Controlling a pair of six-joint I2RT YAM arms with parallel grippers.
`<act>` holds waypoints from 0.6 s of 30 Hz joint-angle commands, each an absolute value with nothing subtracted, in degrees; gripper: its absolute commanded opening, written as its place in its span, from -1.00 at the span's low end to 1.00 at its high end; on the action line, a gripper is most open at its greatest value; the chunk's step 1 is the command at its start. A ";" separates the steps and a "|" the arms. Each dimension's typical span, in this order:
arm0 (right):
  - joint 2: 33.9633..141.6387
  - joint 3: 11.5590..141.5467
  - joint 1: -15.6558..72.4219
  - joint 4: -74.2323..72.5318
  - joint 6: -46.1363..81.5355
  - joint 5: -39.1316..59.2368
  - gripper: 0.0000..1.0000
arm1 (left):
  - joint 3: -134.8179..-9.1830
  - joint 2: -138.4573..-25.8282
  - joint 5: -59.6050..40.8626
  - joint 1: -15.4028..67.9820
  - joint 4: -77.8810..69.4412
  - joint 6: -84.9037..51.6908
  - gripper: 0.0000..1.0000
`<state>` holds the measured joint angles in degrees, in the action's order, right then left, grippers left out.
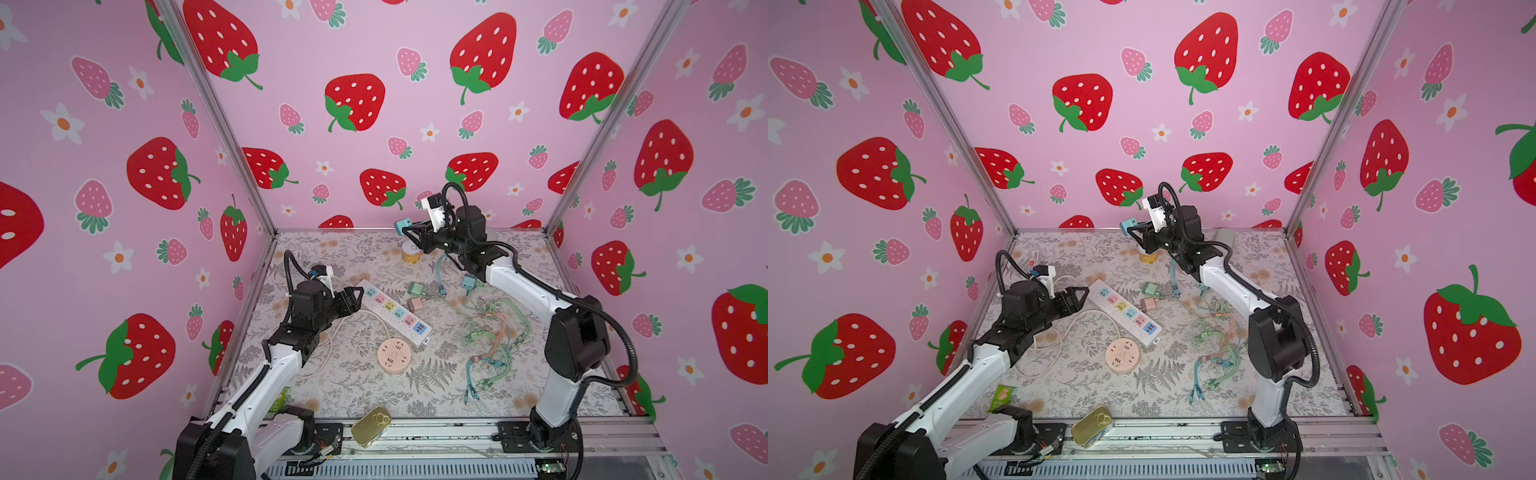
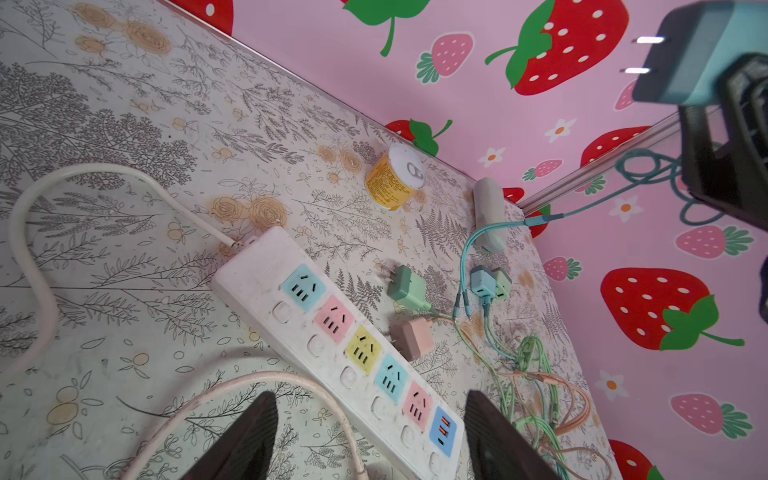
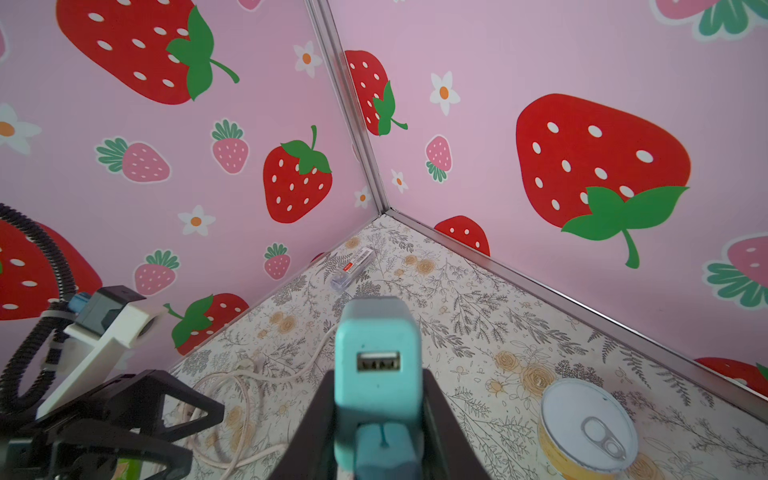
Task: Insert the plug
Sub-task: 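Carry the teal charger over the strip while the left gripper moves aside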
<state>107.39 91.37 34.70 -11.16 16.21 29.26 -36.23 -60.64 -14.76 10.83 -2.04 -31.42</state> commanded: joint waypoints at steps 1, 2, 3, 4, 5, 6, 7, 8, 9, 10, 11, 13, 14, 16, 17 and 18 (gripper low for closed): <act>111.61 95.21 34.80 -6.73 12.75 30.12 -0.85 | -37.21 -62.37 -12.46 9.77 -0.06 -31.03 0.48; 112.93 96.01 35.02 -5.75 12.76 29.60 -0.85 | -37.54 -63.39 -11.99 9.51 0.20 -31.05 0.49; 113.99 96.80 35.36 -4.29 12.95 27.88 -0.85 | -37.90 -64.48 -11.94 9.24 0.17 -30.88 0.49; 114.77 97.54 35.77 -3.01 12.81 26.70 -0.85 | -38.18 -65.39 -12.12 9.06 0.02 -30.75 0.49; 115.54 98.06 36.32 -2.13 12.62 26.02 -0.85 | -38.38 -66.48 -12.38 8.89 -0.19 -30.75 0.49; 116.27 98.30 36.89 -1.70 12.57 25.58 -0.85 | -38.50 -67.60 -12.52 8.77 -0.78 -30.80 0.49; 116.80 98.42 37.40 -1.23 12.57 25.34 -0.85 | -38.56 -68.54 -12.69 8.58 -1.33 -30.91 0.49; 117.38 98.73 37.85 -0.88 12.57 25.23 -0.85 | -38.80 -69.68 -12.98 8.52 -1.92 -30.97 0.49; 118.04 98.88 38.32 -0.28 12.65 25.14 -0.85 | -39.11 -70.80 -13.22 8.39 -2.19 -30.85 0.49; 118.56 99.21 38.62 0.18 12.82 25.09 -0.85 | -39.64 -71.81 -13.27 8.41 -2.24 -30.77 0.49; 119.04 99.68 38.90 0.78 12.91 24.98 -0.85 | -40.20 -73.01 -13.34 8.25 -2.06 -30.76 0.49; 120.15 100.31 39.35 2.04 12.95 24.92 -0.85 | -41.27 -74.98 -13.67 8.09 -1.80 -30.67 0.49; 120.71 100.85 39.68 2.91 12.88 24.79 -0.85 | -41.91 -75.98 -13.78 7.84 -1.66 -30.68 0.48; 121.53 102.08 40.28 5.36 12.38 24.08 -0.85 | -43.02 -77.83 -14.10 7.60 -1.29 -30.37 0.48; 121.88 102.72 40.87 6.52 11.97 23.55 -0.84 | -43.78 -78.87 -14.37 7.40 -0.66 -29.96 0.47; 122.27 103.22 41.35 8.07 11.57 22.79 -0.85 | -44.60 -79.92 -14.50 7.19 -0.09 -29.44 0.46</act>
